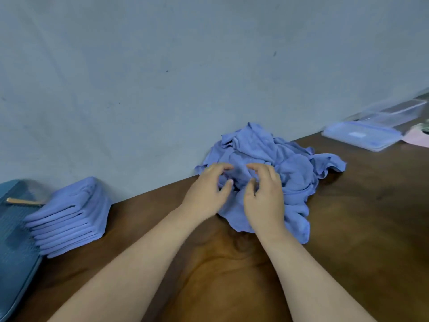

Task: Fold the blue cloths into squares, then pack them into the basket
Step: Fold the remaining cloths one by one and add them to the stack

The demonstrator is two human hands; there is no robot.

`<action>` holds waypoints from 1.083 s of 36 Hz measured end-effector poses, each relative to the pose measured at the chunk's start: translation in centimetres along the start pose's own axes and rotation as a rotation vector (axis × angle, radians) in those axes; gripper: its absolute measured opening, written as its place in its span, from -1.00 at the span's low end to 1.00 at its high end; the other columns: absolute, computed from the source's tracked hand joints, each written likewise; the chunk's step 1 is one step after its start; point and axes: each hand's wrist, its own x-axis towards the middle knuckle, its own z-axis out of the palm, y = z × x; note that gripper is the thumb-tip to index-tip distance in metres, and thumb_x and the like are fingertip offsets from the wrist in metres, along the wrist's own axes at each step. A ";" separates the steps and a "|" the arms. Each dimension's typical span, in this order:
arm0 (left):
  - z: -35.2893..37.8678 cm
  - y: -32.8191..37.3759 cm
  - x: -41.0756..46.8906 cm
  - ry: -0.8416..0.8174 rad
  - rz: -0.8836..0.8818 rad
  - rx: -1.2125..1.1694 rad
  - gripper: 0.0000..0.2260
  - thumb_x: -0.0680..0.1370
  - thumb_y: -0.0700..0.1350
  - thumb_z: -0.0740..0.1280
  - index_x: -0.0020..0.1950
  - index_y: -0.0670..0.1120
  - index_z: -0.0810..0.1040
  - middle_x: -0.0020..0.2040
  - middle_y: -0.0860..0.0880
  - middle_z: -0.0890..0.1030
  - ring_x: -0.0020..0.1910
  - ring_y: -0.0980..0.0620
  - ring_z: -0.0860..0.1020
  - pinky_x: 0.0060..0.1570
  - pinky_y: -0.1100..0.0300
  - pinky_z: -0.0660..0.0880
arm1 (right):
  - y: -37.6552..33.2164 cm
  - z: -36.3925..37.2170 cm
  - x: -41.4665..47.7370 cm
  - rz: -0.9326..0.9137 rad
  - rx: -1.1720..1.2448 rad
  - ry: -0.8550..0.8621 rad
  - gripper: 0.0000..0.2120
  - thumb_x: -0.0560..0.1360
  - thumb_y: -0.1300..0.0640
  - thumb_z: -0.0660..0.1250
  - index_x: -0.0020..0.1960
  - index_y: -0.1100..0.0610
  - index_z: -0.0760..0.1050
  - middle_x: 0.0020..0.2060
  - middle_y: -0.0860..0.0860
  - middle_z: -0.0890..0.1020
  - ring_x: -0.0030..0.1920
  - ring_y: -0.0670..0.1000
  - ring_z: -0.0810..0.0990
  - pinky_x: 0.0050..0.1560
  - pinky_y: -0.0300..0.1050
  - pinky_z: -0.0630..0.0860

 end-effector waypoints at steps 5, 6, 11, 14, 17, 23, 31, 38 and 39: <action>0.5 0.8 9.6 0.053 0.066 0.250 -0.50 0.65 -0.01 0.37 0.59 0.02 0.38 0.56 -0.02 0.40 0.47 -0.12 0.40 0.39 -0.15 0.45 | 0.7 0.4 0.3 -0.018 -0.060 0.054 -0.67 0.59 0.34 0.28 0.28 0.06 0.53 0.19 -0.03 0.57 0.15 0.03 0.47 0.10 0.04 0.53; 0.4 1.2 11.0 0.019 0.063 0.372 -0.48 0.65 0.03 0.37 0.61 0.05 0.36 0.61 -0.02 0.34 0.50 -0.14 0.36 0.39 -0.16 0.44 | 0.7 0.4 0.4 -0.022 -0.081 0.060 -0.66 0.58 0.33 0.29 0.29 0.06 0.54 0.19 -0.03 0.58 0.16 0.04 0.47 0.12 0.06 0.53; 0.7 1.5 14.4 -0.036 0.160 0.883 -0.73 0.72 0.05 0.21 0.32 0.06 0.62 0.44 0.02 0.50 0.42 -0.08 0.41 0.25 -0.07 0.36 | 0.3 0.4 -0.4 -0.071 -0.242 0.027 -0.64 0.55 0.28 0.33 0.29 -0.01 0.56 0.23 -0.10 0.60 0.28 0.04 0.49 0.19 0.03 0.46; 0.6 1.2 14.6 0.045 0.247 0.958 -0.82 0.70 -0.09 0.24 0.16 0.03 0.63 0.22 0.04 0.58 0.29 -0.06 0.47 0.21 -0.01 0.34 | 0.5 0.1 -0.1 -0.077 -0.273 0.018 -0.64 0.54 0.26 0.33 0.28 -0.04 0.56 0.23 -0.14 0.59 0.31 0.00 0.47 0.22 0.01 0.42; -1.3 0.0 13.6 0.158 0.251 0.906 -0.89 0.69 -0.12 0.27 0.15 -0.02 0.58 0.15 0.02 0.59 0.22 -0.08 0.52 0.19 -0.01 0.37 | 0.6 -0.1 0.0 -0.050 -0.274 0.018 -0.62 0.53 0.25 0.33 0.29 -0.05 0.55 0.25 -0.15 0.58 0.30 0.00 0.47 0.21 0.03 0.45; -8.6 -2.8 6.2 0.531 -0.046 0.396 -0.89 0.73 -0.10 0.23 0.13 -0.06 0.53 0.08 -0.04 0.61 0.06 -0.15 0.54 0.01 -0.08 0.47 | 0.9 -0.5 0.1 -0.018 -0.242 0.059 -0.54 0.53 0.24 0.38 0.40 0.00 0.48 0.45 -0.07 0.46 0.43 0.05 0.41 0.30 0.10 0.47; -11.6 -4.5 -9.2 0.661 -0.431 -0.276 -0.89 0.73 -0.11 0.22 0.10 0.03 0.53 0.04 0.09 0.67 0.00 0.18 0.61 0.16 0.00 0.54 | 0.6 -0.1 0.0 -0.094 -0.125 -0.127 -0.48 0.63 0.04 0.38 0.54 0.06 0.34 0.57 0.02 0.31 0.55 0.13 0.32 0.45 0.21 0.43; -8.8 -5.6 -20.3 0.454 -0.556 -0.181 -0.84 0.69 -0.14 0.31 0.13 0.14 0.55 0.04 0.19 0.65 -0.01 0.24 0.60 -0.02 0.23 0.51 | -1.6 2.7 -3.6 -0.302 -0.130 -0.556 -0.63 0.66 0.01 0.30 0.46 -0.07 0.46 0.44 -0.15 0.43 0.42 -0.03 0.42 0.35 0.09 0.50; -8.8 -6.0 -21.0 0.394 -0.548 -0.125 -0.86 0.69 -0.09 0.33 0.17 0.15 0.54 0.07 0.24 0.63 0.03 0.27 0.59 0.03 0.22 0.54 | -2.1 3.0 -4.3 -0.322 -0.126 -0.647 -0.63 0.67 -0.02 0.28 0.47 -0.09 0.46 0.44 -0.18 0.42 0.41 -0.06 0.41 0.35 0.05 0.50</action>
